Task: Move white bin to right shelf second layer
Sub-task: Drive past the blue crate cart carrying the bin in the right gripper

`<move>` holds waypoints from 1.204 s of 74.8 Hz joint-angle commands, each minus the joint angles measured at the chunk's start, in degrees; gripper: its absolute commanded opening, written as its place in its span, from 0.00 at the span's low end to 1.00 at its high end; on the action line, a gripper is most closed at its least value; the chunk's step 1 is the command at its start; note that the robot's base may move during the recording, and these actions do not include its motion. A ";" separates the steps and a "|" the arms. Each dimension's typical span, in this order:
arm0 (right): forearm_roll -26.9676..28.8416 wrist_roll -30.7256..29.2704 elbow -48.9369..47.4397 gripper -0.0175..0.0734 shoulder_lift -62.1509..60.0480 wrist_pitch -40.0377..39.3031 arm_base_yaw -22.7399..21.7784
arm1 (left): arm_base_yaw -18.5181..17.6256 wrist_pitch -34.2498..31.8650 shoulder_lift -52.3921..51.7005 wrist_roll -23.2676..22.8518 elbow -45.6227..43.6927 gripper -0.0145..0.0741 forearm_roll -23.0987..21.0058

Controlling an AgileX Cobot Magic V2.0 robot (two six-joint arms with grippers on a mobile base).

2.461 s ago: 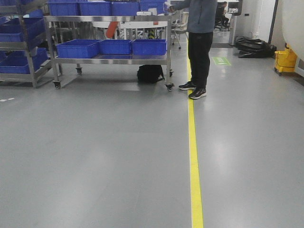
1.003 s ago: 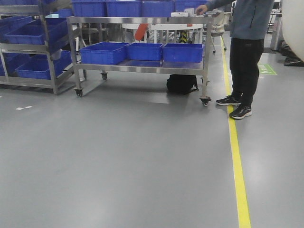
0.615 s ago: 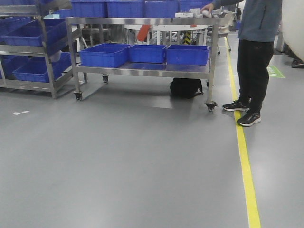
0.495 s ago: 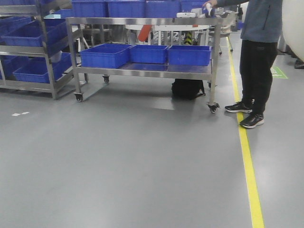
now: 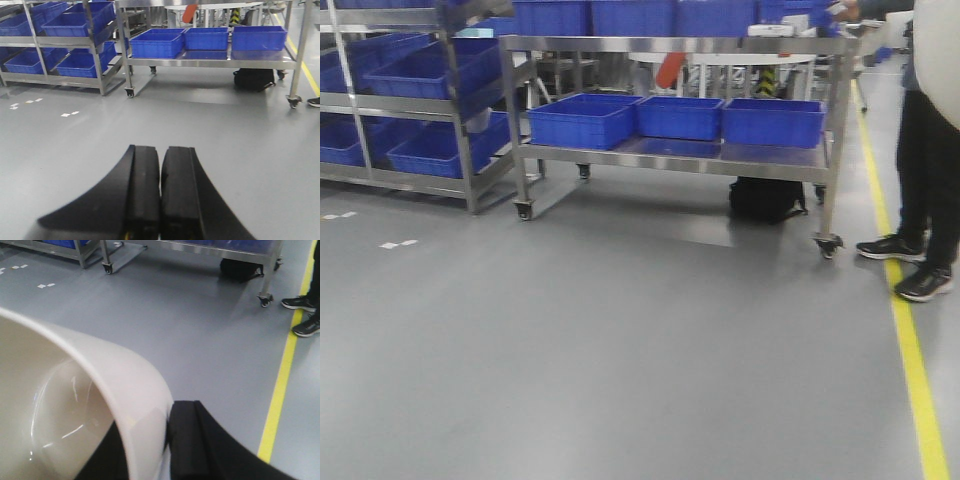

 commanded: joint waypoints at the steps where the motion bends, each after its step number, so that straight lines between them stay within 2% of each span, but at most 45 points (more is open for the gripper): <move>1: 0.26 -0.23 -1.76 0.25 0.03 -5.71 -0.30 | -0.25 -5.00 -0.80 -0.30 2.11 0.26 0.00; 90: 0.26 -0.23 -1.76 0.25 0.10 -5.71 -0.30 | -0.25 -5.00 -0.80 -0.30 2.11 0.26 0.00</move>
